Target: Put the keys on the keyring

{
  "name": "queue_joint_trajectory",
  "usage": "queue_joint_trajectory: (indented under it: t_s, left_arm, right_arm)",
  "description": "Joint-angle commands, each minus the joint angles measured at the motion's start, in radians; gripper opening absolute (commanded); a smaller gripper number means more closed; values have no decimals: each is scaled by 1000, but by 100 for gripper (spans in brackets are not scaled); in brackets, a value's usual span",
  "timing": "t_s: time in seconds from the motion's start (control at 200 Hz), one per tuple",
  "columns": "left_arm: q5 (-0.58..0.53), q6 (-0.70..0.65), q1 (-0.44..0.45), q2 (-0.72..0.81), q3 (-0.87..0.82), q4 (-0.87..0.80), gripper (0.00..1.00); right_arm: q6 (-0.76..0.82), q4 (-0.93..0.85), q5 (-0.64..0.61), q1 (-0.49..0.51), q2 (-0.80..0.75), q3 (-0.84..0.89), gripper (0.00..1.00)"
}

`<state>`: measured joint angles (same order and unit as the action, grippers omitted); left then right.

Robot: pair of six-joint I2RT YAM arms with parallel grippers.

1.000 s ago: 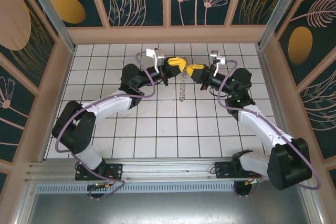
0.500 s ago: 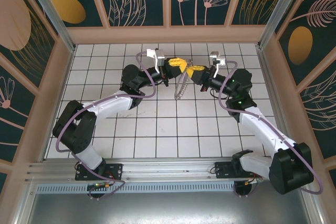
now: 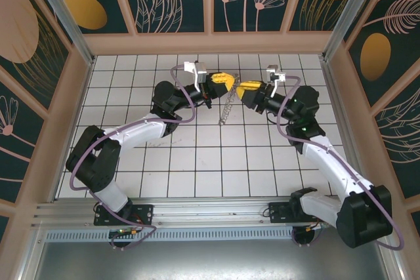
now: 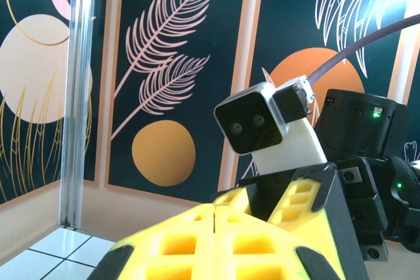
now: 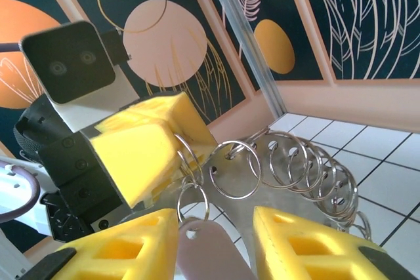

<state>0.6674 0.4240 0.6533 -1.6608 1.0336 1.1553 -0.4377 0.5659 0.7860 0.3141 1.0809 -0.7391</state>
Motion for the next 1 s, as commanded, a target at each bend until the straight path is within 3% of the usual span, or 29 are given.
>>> queue_joint_trajectory:
  t_s: [0.0,0.571,0.996]
  left_arm:
    - [-15,-2,3,12,12,42,0]
    - [-4,18,3,2,20,44,0]
    - [0,15,2,3,17,43,0]
  right_arm:
    - [23,8,19,-17,-53,1,36]
    - [-36,175,55,-19,33,-34,34]
    - [-42,200,64,0,81,-68,31]
